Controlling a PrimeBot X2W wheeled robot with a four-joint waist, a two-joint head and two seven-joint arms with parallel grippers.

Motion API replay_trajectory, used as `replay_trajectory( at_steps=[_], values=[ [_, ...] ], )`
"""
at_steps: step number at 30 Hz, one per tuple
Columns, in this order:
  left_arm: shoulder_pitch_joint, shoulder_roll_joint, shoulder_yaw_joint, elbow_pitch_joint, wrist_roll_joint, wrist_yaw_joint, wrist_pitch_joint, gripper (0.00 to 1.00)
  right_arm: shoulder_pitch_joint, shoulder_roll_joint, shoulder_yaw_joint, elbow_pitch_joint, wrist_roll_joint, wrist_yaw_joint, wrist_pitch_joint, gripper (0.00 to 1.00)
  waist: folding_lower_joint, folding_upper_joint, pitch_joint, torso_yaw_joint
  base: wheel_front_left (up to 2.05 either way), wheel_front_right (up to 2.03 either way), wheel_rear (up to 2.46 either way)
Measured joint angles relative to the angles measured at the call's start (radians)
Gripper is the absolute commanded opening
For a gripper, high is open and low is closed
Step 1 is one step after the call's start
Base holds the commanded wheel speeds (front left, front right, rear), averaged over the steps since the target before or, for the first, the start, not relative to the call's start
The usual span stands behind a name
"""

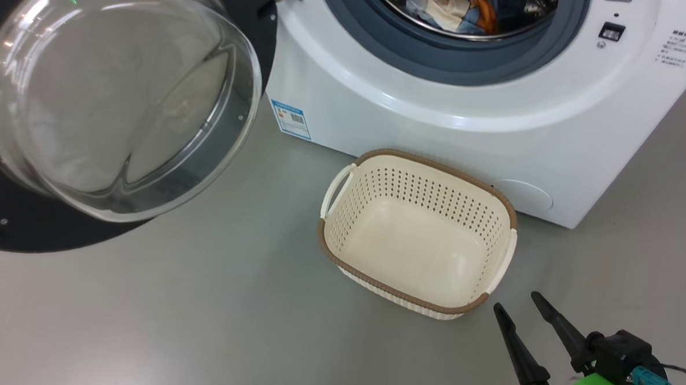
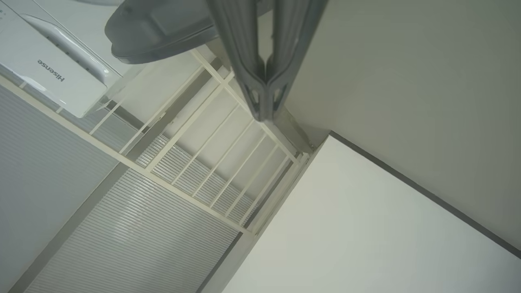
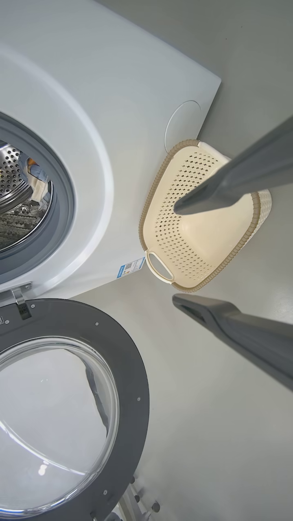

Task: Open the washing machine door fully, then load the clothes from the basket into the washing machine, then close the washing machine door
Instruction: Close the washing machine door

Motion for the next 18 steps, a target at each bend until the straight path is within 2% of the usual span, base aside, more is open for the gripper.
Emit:
replay_trajectory(
  at_steps=[3, 9, 18],
  values=[
    [-0.027, 0.029, -0.049, 0.062, -0.038, 0.0, 0.067, 0.0, -0.012, -0.005, 0.002, -0.002, 0.0, 0.0, 0.0, 1.0, 0.0, 0.0, 0.02, -0.007, 0.0, 0.0, 0.0],
    [-0.083, 0.05, -0.126, 0.162, -0.1, 0.0, 0.202, 0.0, -0.025, -0.014, 0.004, -0.005, -0.002, 0.0, 0.0, 1.0, 0.0001, 0.0, 0.057, -0.019, 0.0, 0.0, 0.0],
    [-0.108, 0.059, -0.17, 0.224, -0.174, 0.0, 0.355, 0.0, -0.032, -0.024, 0.002, -0.01, -0.018, 0.0, 0.0, 1.0, 0.0, 0.0, 0.088, -0.042, 0.0, 0.0, 0.0]
  ],
)
